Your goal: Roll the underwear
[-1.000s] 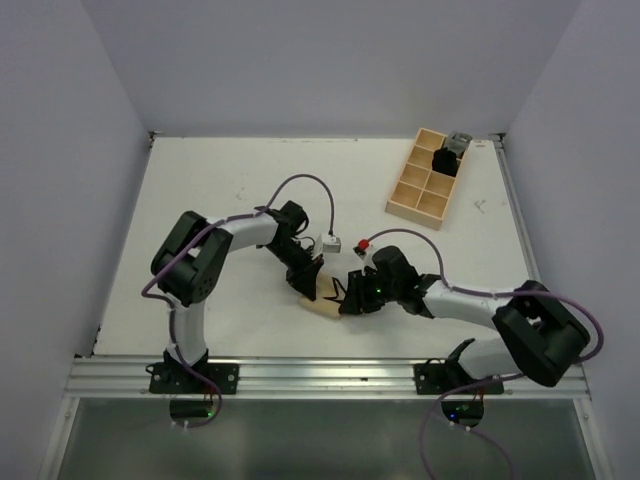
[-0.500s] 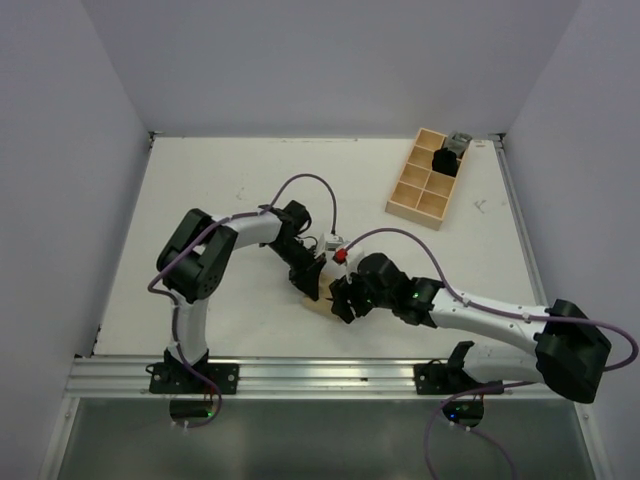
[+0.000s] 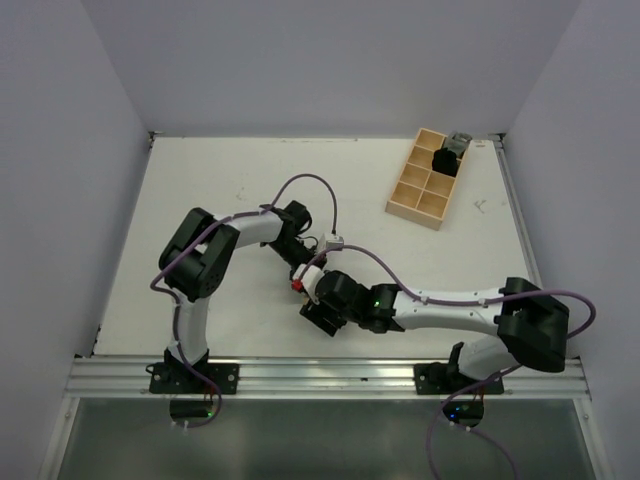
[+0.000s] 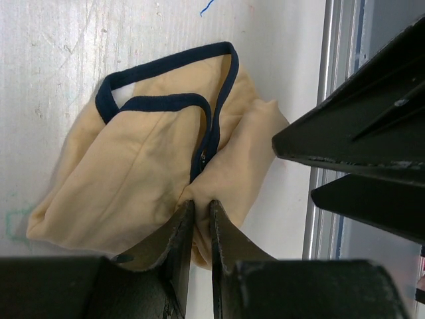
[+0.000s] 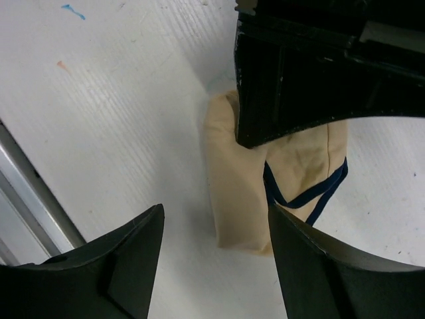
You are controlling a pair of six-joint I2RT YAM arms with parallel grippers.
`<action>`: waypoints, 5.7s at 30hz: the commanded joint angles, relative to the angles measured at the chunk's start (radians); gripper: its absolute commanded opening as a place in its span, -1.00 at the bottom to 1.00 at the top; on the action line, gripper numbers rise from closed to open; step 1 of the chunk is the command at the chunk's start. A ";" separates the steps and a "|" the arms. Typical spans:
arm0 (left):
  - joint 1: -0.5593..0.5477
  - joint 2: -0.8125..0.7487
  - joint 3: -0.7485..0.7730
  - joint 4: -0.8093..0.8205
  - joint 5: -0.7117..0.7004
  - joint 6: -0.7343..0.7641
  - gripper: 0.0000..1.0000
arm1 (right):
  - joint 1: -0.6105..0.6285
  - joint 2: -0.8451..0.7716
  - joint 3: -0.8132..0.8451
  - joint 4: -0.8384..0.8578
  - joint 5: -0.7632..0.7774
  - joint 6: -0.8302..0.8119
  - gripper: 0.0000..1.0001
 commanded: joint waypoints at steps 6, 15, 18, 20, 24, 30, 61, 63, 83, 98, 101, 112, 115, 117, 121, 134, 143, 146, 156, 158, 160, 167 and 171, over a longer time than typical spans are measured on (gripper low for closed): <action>-0.008 0.056 0.023 0.001 -0.098 0.026 -0.64 | 0.033 0.132 0.106 -0.045 0.155 -0.105 0.32; -0.008 0.067 0.042 -0.006 -0.103 0.017 -0.66 | 0.044 0.158 0.078 -0.024 0.118 -0.088 0.13; -0.007 0.067 0.042 0.000 -0.094 0.003 -0.67 | 0.047 0.169 0.066 -0.010 0.092 -0.073 0.02; -0.002 0.067 0.040 0.010 -0.083 -0.010 -0.67 | 0.049 0.178 0.051 -0.001 0.095 -0.007 -0.05; 0.027 0.062 0.034 0.021 -0.052 -0.043 -0.68 | 0.049 0.187 0.014 0.019 0.094 0.065 -0.18; 0.081 0.050 0.019 0.027 -0.043 -0.069 -0.70 | 0.049 0.172 -0.028 0.027 0.124 0.131 -0.71; 0.346 -0.327 0.039 0.360 -0.452 -0.678 1.00 | 0.047 0.091 -0.236 0.327 -0.002 0.453 -1.00; 0.364 -0.350 0.060 0.352 -0.413 -0.658 1.00 | 0.046 0.077 -0.247 0.335 -0.002 0.466 -1.00; 0.417 -0.519 -0.316 0.537 -0.169 -0.729 1.00 | -0.005 0.077 -0.422 0.590 -0.071 0.662 -1.00; 0.300 -0.501 -0.360 0.383 -0.230 -0.673 1.00 | -0.139 0.114 -0.468 0.719 -0.190 0.725 -1.00; 0.219 -0.484 -0.386 0.380 -0.206 -0.659 0.98 | -0.140 0.144 -0.479 0.752 -0.207 0.746 -1.00; 0.168 -0.432 -0.379 0.383 -0.145 -0.573 1.00 | -0.180 0.151 -0.538 0.858 -0.246 0.822 -1.00; 0.159 -0.377 -0.363 0.389 -0.115 -0.572 1.00 | -0.183 0.163 -0.551 0.886 -0.250 0.834 -1.00; 0.150 -0.350 -0.363 0.391 -0.114 -0.569 1.00 | -0.185 0.177 -0.552 0.903 -0.258 0.841 -1.00; 0.139 -0.347 -0.379 0.415 -0.092 -0.555 1.00 | -0.194 0.210 -0.558 0.941 -0.290 0.858 -1.00; 0.125 -0.277 -0.340 0.444 -0.023 -0.506 1.00 | -0.208 0.231 -0.557 0.989 -0.357 0.858 -1.00; 0.108 -0.248 -0.345 0.426 -0.043 -0.495 0.20 | -0.212 0.232 -0.551 0.986 -0.377 0.849 -1.00; 0.096 -0.246 -0.345 0.443 -0.051 -0.506 0.13 | -0.214 0.237 -0.549 0.989 -0.379 0.851 -1.00; 0.069 -0.159 -0.264 0.382 -0.028 -0.544 -1.00 | -0.214 0.100 -0.477 0.669 -0.325 0.770 -0.47; 0.067 -0.162 -0.253 0.360 -0.034 -0.554 -1.00 | -0.212 0.056 -0.428 0.567 -0.285 0.737 -0.32; 0.068 -0.160 -0.233 0.339 -0.060 -0.558 -1.00 | -0.212 0.005 -0.408 0.475 -0.264 0.710 -0.26; 0.064 -0.146 -0.201 0.277 -0.134 -0.578 -1.00 | -0.203 -0.111 -0.321 0.217 -0.171 0.654 -0.10; 0.064 -0.151 -0.208 0.291 -0.141 -0.612 -1.00 | -0.179 -0.185 -0.265 0.066 -0.077 0.609 0.00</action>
